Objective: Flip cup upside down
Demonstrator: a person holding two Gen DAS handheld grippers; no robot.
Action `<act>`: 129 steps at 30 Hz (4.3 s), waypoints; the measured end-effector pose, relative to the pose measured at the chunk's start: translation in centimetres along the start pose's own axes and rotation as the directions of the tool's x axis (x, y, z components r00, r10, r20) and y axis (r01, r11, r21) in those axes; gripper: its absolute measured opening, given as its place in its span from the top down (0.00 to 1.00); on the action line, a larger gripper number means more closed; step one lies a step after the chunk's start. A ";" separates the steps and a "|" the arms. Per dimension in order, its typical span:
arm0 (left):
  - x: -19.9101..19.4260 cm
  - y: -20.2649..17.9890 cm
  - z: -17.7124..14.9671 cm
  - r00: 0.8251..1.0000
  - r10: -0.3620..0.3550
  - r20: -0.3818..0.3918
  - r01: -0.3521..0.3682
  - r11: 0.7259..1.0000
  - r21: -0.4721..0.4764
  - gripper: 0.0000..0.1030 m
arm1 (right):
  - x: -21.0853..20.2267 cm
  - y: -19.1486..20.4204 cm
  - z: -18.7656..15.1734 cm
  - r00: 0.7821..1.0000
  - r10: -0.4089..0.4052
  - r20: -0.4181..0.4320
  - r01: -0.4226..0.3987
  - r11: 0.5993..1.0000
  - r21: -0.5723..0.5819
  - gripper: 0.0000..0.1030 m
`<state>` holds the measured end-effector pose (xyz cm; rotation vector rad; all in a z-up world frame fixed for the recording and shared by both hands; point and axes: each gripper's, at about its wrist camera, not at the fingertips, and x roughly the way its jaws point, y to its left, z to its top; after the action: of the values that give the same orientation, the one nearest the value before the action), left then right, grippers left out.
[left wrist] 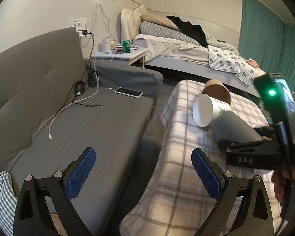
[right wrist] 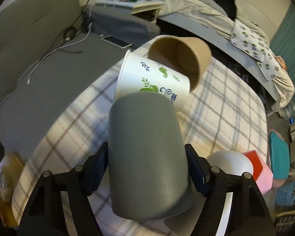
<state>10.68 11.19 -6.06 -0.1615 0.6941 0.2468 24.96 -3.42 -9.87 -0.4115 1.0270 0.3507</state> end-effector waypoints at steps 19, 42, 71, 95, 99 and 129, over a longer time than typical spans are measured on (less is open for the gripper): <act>-6.7 -2.4 -2.4 0.998 -0.061 0.025 0.060 0.997 0.055 0.02 | -13.8 0.4 -13.2 0.988 -0.090 0.122 0.042 0.934 0.354 0.30; -5.4 -6.1 -4.3 0.996 -0.084 -0.041 0.090 0.984 0.157 0.02 | -11.3 0.4 -19.0 0.981 -0.145 0.131 0.074 0.896 0.439 0.31; -6.4 -18.4 -4.9 0.932 -0.181 -0.314 0.272 0.922 0.277 0.02 | -19.1 -10.6 -23.9 0.960 -0.182 0.210 0.048 0.852 0.521 0.15; -1.4 -21.5 -7.7 0.823 -0.206 -0.529 0.342 0.924 0.172 0.26 | -16.4 -12.6 -25.1 0.949 -0.257 0.182 0.114 0.818 0.563 0.15; -2.0 -21.0 -7.3 0.831 -0.207 -0.516 0.333 0.929 0.163 0.26 | -17.1 -12.5 -25.1 0.938 -0.286 0.196 0.128 0.812 0.569 0.15; -4.1 -20.4 -2.3 0.963 -0.139 -0.229 0.205 0.933 0.297 0.28 | -18.7 -11.6 -25.4 0.916 -0.304 0.264 0.102 0.809 0.578 0.15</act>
<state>11.91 -9.62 -3.79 0.0630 0.9100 -0.0551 2.55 -27.49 -3.08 0.0741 0.6824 -0.0857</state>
